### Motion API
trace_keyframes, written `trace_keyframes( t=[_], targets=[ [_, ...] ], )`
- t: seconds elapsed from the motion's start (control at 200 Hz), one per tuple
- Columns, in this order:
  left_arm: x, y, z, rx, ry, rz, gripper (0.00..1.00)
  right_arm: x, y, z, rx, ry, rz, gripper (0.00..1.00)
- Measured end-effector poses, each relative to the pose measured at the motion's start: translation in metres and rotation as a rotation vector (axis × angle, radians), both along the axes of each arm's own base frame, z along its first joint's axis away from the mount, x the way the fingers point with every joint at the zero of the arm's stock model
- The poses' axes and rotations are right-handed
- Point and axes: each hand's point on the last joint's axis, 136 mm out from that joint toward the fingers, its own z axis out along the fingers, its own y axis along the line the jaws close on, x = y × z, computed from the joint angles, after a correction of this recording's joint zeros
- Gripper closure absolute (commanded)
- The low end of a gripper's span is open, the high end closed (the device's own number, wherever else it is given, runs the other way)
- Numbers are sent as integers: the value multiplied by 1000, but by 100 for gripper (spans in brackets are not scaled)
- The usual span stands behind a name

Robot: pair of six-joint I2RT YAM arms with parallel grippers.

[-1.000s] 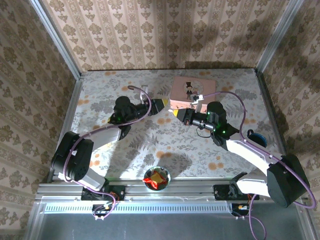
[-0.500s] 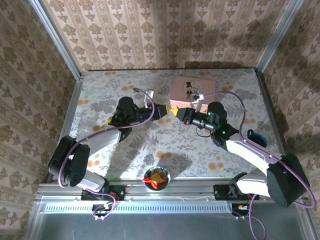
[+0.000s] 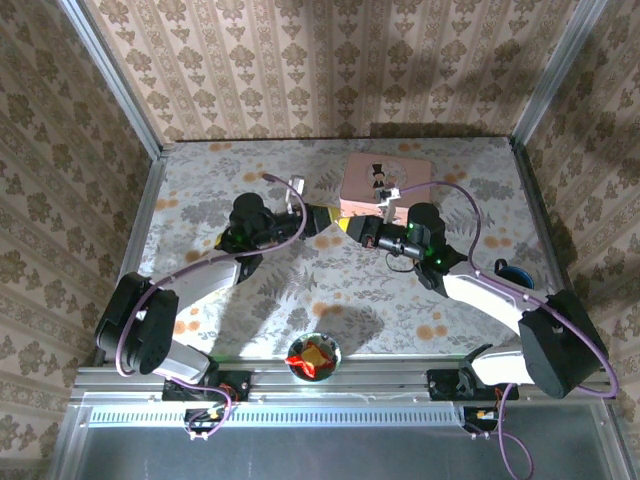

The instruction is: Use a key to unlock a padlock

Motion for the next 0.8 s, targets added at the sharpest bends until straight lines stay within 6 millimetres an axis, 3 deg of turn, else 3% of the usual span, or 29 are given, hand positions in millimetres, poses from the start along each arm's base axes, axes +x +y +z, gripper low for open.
trace_keyframes(
  t=[0.17, 0.8],
  targets=[
    [1, 1, 6, -22, 0, 2, 100, 2, 2, -3, -2, 5, 3, 100],
    [9, 10, 10, -37, -7, 30, 100, 2, 3, -4, -2, 6, 7, 100]
  ],
)
